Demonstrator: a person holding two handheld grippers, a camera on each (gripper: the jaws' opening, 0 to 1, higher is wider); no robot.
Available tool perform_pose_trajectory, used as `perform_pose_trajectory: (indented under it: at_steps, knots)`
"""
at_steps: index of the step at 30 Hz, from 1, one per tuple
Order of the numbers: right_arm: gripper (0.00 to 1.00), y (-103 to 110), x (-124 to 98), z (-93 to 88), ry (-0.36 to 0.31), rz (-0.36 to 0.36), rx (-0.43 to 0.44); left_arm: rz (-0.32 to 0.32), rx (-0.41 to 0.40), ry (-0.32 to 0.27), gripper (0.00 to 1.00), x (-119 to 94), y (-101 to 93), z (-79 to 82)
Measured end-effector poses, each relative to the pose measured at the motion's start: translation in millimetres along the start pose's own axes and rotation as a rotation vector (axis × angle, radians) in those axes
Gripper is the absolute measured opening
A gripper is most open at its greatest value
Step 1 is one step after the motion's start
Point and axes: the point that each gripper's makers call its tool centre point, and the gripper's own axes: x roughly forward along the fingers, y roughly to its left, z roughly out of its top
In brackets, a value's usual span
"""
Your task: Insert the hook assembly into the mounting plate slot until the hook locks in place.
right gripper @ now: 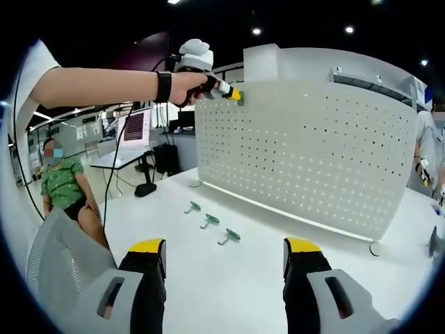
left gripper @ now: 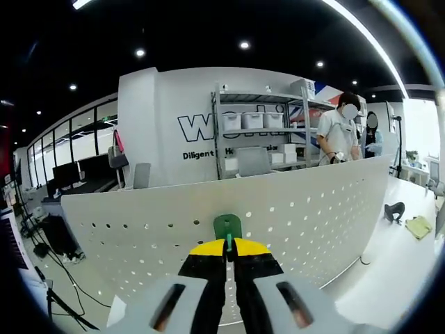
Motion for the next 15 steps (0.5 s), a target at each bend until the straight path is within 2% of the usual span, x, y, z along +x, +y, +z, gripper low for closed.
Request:
perform_pose_trajectory:
  at_steps: [15]
  knots:
    - [0.69,-0.7,2.8,-2.4,0.007,0.001,0.009,0.039,-0.019,0.026,0.02,5.5,6.1,-2.6]
